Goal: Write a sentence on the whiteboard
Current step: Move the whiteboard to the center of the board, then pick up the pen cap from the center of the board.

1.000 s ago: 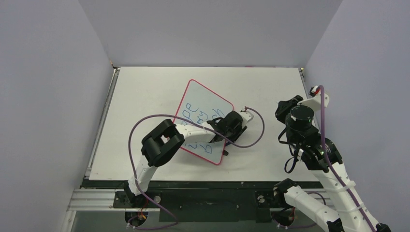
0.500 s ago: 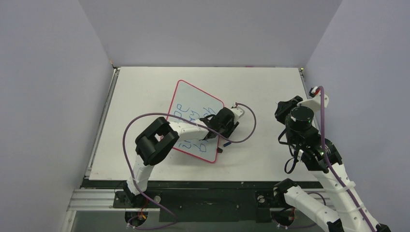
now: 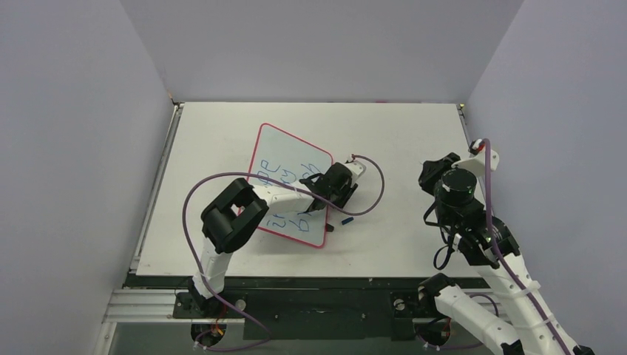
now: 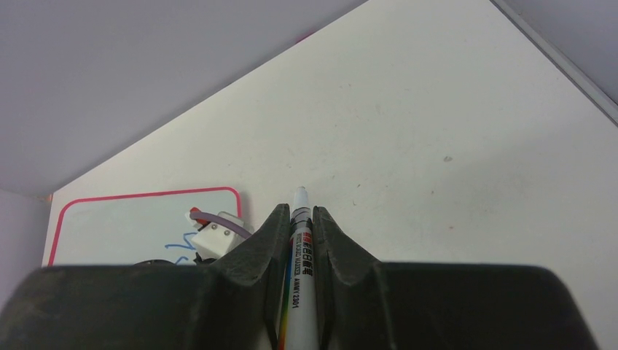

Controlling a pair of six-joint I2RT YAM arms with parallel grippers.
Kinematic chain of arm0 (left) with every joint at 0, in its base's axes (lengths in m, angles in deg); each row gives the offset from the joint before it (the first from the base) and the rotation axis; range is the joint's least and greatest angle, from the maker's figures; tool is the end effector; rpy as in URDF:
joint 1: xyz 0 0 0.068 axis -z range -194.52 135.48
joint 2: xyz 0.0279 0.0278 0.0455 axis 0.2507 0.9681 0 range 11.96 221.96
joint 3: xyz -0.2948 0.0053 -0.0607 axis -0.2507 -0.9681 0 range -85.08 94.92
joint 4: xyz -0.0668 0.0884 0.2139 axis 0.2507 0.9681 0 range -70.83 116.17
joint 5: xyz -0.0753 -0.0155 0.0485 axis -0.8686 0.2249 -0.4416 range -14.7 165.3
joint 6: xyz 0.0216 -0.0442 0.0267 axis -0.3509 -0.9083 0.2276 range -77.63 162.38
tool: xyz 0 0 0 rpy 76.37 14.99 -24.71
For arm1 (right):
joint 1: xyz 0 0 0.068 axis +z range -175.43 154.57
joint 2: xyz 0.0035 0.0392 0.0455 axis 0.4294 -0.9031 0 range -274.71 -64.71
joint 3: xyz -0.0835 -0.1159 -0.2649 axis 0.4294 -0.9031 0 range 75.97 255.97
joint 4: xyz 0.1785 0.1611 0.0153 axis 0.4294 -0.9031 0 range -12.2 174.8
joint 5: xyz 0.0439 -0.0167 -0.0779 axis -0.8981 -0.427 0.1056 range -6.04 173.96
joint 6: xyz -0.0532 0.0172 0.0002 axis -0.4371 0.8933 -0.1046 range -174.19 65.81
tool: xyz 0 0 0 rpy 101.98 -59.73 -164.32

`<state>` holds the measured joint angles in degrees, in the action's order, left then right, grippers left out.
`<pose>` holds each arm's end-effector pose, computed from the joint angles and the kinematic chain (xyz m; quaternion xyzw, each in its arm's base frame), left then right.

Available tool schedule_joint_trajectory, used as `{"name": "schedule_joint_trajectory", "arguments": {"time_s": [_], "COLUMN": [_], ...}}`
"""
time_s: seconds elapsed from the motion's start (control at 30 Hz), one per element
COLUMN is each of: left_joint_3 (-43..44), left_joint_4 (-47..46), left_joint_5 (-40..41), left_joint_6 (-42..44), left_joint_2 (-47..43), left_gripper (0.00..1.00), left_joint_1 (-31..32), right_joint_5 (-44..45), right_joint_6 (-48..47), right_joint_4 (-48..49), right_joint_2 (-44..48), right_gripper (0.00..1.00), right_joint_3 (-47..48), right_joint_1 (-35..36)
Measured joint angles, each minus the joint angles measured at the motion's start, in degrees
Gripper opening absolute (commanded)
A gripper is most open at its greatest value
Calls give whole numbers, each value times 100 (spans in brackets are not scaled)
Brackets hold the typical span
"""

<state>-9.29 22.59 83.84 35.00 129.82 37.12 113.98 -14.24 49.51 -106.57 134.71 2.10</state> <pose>0.2785 -0.3424 0.1877 0.3216 0.8656 -0.1260 0.3626 0.0973 0.0289 0.3973 0.2353 0.7625 0.1391 0.5865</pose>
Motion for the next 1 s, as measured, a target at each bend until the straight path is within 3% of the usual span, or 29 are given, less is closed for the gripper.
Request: {"name": "schedule_joint_trajectory", "arguments": {"time_s": [0.3,1.0], "left_joint_3": [136,544], "left_joint_4": [632,1956], "left_joint_5": [-44,-1093], "left_joint_6": [68,551], "left_joint_2": [-107,-549], "left_gripper": [48,48], "left_joint_1": [50,133], "right_joint_5": [74,146], "right_joint_6": [-15,-221], "right_joint_4": [120,455], "right_joint_2": [129,354], "right_gripper": [0,0], "right_joint_3": [-142,-490], "right_joint_1": [0,0]}}
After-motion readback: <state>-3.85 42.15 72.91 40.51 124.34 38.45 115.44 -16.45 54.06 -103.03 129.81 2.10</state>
